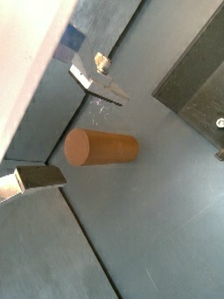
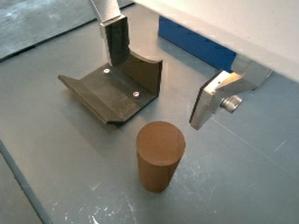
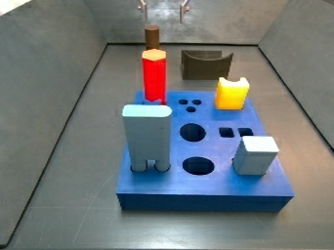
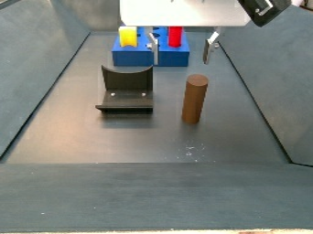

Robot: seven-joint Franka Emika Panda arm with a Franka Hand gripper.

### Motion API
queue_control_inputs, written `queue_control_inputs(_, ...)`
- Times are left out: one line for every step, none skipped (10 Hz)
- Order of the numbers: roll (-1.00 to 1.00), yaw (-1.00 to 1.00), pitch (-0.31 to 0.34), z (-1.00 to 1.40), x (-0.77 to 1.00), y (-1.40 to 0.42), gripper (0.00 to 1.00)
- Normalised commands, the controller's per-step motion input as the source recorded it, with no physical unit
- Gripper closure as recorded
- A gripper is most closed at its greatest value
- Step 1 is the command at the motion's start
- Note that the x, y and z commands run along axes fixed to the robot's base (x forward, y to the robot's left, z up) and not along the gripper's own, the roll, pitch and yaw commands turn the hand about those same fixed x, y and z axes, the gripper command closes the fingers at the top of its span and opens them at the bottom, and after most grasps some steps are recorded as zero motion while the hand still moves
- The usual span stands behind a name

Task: Pick up the round object. Move to above the board. Insert the round object.
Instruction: Pick up the round object.

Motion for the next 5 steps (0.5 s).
queue_control_inputs(0.07, -0.04, -0.049, -0.04, -0.18, 0.14, 0.0)
queue_control_inputs(0.0, -0.02, -0.174, 0.0, -0.39, 0.27, 0.0)
queue_control_inputs(0.0, -0.15, -0.243, -0.07, -0.52, 0.45, 0.0)
queue_control_inputs(-0.05, -0.19, -0.191, -0.13, -0.44, 0.41, 0.0)
queue_control_inputs(-0.25, -0.03, -0.169, -0.27, -0.12, 0.12, 0.0)
